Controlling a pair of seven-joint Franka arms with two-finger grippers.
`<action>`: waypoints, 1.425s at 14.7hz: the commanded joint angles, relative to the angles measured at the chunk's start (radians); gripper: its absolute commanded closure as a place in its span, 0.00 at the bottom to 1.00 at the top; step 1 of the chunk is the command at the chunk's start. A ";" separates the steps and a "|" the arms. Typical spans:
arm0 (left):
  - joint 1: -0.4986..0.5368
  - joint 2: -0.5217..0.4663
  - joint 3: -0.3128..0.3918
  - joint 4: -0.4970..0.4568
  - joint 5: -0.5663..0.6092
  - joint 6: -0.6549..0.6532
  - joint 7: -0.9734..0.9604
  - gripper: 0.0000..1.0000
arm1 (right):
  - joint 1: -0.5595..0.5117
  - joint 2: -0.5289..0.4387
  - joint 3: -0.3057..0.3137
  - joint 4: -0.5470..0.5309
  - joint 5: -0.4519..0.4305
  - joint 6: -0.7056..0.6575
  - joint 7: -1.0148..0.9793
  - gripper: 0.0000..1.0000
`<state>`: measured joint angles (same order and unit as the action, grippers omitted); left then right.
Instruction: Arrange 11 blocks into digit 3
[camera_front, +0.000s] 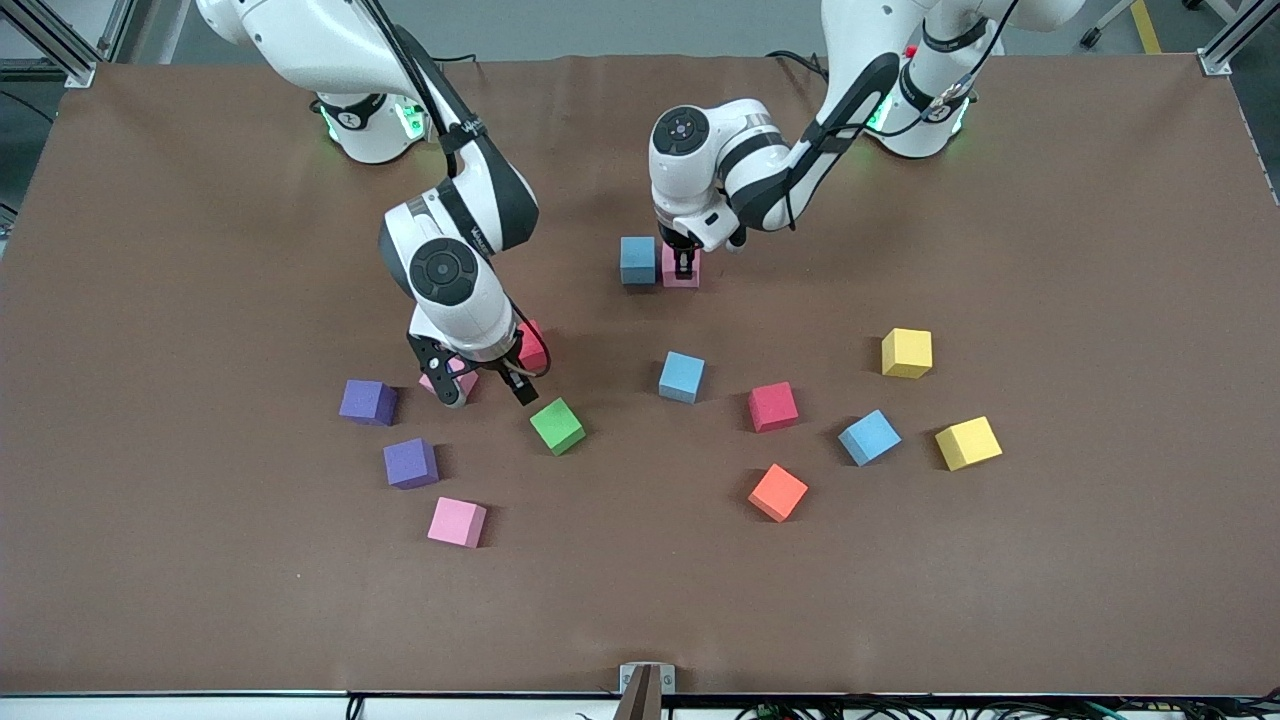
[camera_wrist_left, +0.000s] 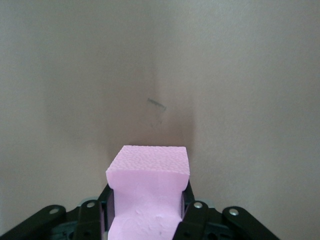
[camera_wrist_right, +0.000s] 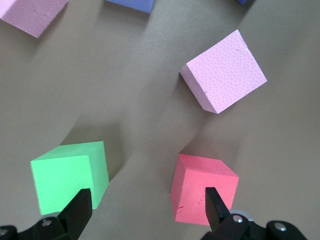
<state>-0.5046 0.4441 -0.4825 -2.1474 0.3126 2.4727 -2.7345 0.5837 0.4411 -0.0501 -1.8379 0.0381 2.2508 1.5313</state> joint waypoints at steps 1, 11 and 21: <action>0.008 -0.022 -0.021 -0.034 -0.004 0.029 -0.102 0.72 | -0.002 -0.010 0.004 0.009 -0.009 0.001 0.015 0.00; 0.008 -0.015 -0.021 -0.026 -0.004 0.054 -0.100 0.65 | -0.038 -0.010 0.004 0.008 -0.010 -0.039 -0.053 0.00; 0.029 -0.128 -0.028 -0.086 -0.004 0.038 0.033 0.00 | -0.097 -0.051 0.003 -0.084 -0.101 -0.017 -0.068 0.00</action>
<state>-0.4945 0.4150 -0.4957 -2.1769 0.3098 2.5111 -2.7031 0.5201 0.4399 -0.0591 -1.8573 -0.0198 2.2172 1.4802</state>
